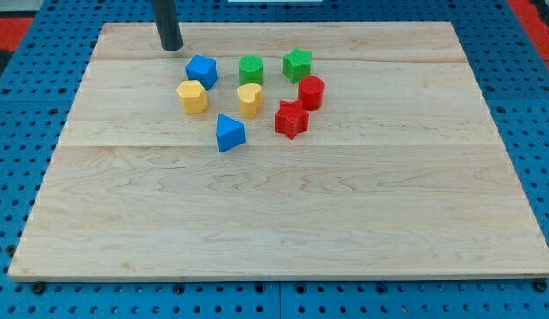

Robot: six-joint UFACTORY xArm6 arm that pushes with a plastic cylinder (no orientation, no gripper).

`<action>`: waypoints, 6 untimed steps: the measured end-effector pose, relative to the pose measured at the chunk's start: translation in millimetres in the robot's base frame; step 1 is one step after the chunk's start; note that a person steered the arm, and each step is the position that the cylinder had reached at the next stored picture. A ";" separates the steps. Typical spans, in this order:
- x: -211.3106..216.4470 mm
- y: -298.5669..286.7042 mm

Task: Move your arm towards center right

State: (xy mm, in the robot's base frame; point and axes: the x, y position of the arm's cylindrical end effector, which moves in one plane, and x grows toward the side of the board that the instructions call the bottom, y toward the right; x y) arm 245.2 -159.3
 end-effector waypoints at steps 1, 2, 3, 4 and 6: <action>0.0 0.0; 0.8 -3.4; 1.9 -3.1; 0.7 7.7; -0.6 108.5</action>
